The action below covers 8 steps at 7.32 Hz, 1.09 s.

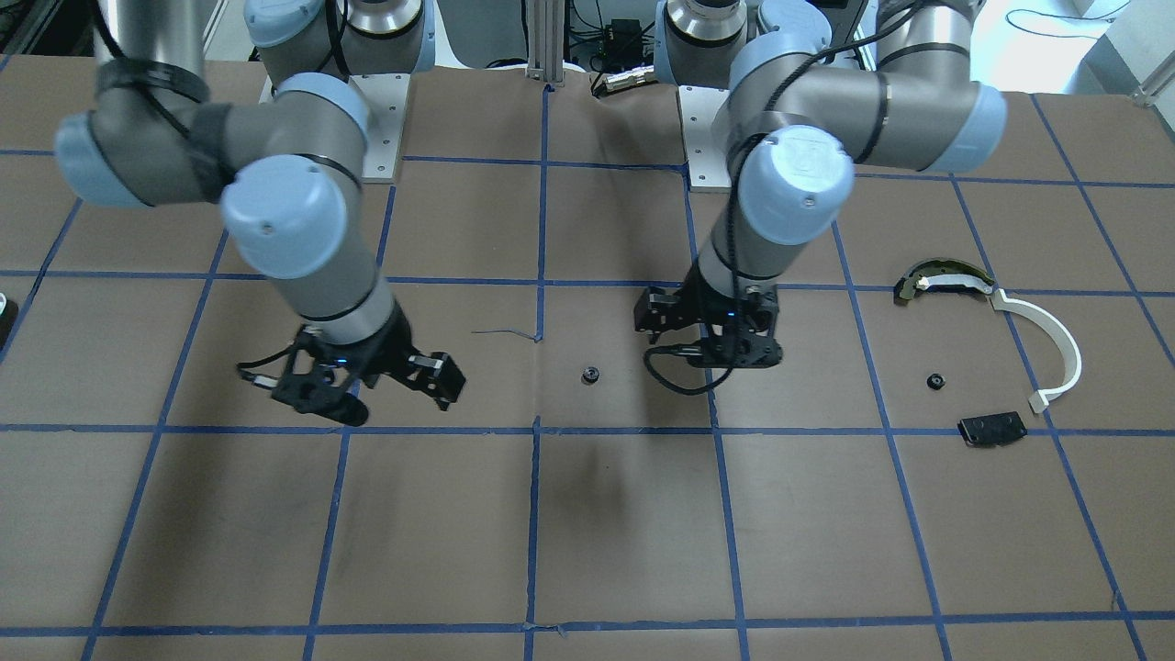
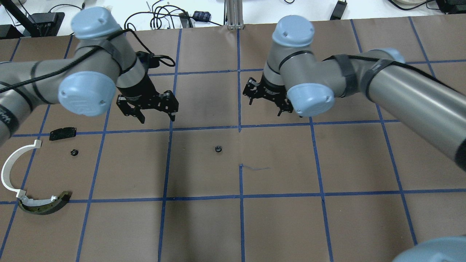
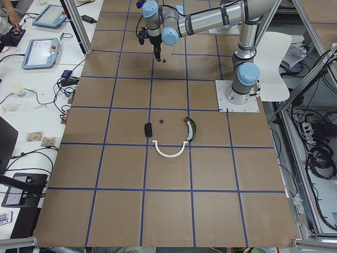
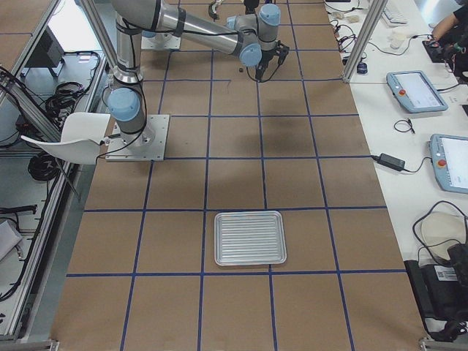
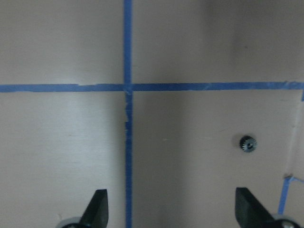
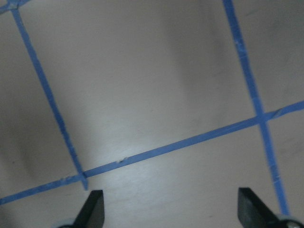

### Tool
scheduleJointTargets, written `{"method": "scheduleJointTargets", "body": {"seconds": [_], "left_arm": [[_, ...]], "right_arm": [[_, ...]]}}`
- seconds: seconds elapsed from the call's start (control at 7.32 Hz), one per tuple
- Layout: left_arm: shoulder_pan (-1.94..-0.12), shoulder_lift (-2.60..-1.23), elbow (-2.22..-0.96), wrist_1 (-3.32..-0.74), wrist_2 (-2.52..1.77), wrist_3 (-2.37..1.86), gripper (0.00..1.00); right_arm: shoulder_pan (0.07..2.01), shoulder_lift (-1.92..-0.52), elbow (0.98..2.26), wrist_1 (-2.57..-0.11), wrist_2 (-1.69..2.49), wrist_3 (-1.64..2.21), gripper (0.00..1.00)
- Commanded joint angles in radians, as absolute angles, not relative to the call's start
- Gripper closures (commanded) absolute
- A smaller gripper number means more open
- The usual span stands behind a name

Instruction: Place bearing gear from tray to pile

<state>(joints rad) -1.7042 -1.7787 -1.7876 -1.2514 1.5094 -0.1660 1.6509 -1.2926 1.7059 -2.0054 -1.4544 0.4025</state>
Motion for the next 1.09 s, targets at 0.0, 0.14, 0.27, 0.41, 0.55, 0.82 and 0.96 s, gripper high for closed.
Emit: {"method": "scheduleJointTargets", "body": {"seconds": [0.0,0.14,0.27,0.41,0.55,0.82,0.96], "left_arm": [[-1.856,-1.836,-1.848,-1.117,1.509,-0.334,0.08],[-1.882,-1.871,-1.891,-1.009,1.509,-0.363,0.08],[-1.885,-1.897,-1.92,-0.946,1.511,-0.362,0.08],[-1.885,-1.929,-1.925,-0.925,1.529,-0.365,0.08],[-1.885,-1.956,-1.924,-0.91,1.557,-0.368,0.08],[-1.887,-1.996,-1.924,-0.858,1.562,-0.383,0.08],[-1.888,-2.003,-1.924,-0.856,1.562,-0.397,0.09]], "right_arm": [[1.467,-1.423,1.698,-1.829,-1.558,0.088,0.0],[1.465,-1.484,1.695,-1.798,-1.565,0.071,0.0],[1.457,-1.514,1.665,-1.729,-1.566,0.071,0.0],[1.459,-1.522,1.629,-1.679,-1.578,0.071,0.0],[1.462,-1.522,1.625,-1.649,-1.58,0.078,0.0],[1.466,-1.535,1.629,-1.645,-1.582,0.112,0.0],[1.474,-1.569,1.644,-1.637,-1.577,0.11,0.0]]}}
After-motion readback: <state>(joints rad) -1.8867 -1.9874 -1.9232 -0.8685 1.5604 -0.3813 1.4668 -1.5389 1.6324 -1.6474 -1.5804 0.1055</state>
